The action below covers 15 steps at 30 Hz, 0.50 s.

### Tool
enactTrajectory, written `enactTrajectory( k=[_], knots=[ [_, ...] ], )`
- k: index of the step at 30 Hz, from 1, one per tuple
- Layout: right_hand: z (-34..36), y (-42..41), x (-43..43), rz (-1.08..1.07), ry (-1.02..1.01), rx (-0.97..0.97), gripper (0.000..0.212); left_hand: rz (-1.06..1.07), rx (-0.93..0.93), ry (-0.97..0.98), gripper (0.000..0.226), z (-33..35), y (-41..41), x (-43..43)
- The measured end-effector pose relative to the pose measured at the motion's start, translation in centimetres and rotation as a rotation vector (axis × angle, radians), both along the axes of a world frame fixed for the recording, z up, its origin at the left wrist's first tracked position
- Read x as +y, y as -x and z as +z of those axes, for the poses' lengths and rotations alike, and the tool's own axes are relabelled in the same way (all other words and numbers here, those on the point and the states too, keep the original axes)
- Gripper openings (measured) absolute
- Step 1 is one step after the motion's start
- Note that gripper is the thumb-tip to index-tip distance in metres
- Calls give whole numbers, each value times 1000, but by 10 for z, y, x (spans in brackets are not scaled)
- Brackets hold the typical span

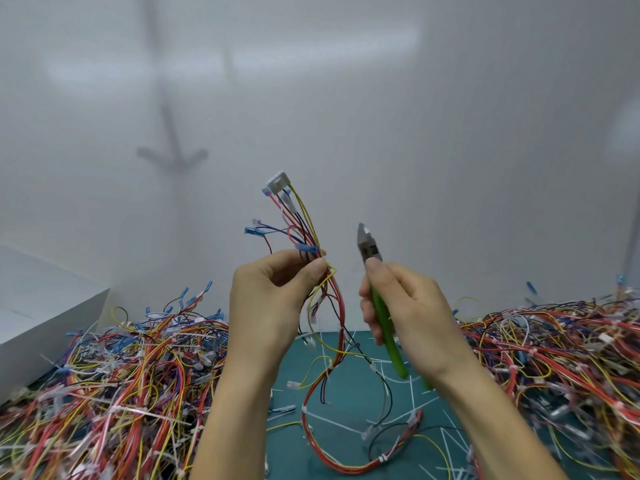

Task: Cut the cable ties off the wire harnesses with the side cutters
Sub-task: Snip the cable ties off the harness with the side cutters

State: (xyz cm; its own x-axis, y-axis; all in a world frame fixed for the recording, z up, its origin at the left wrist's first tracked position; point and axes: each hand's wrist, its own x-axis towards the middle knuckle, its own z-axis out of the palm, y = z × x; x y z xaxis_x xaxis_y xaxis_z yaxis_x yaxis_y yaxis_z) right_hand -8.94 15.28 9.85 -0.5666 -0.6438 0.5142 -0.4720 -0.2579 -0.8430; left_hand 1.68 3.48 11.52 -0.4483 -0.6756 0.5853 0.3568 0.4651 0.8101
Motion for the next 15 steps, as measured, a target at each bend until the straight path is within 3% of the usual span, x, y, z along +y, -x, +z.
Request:
enactTrajectory(
  k=[5,15],
  knots=[
    [2,3,3,-60,-8,88,20,-17,-31,14,10,2,1,7],
    [6,4,7,-48,205,-58,12,40,52,146,17,9,-5,13]
  ],
)
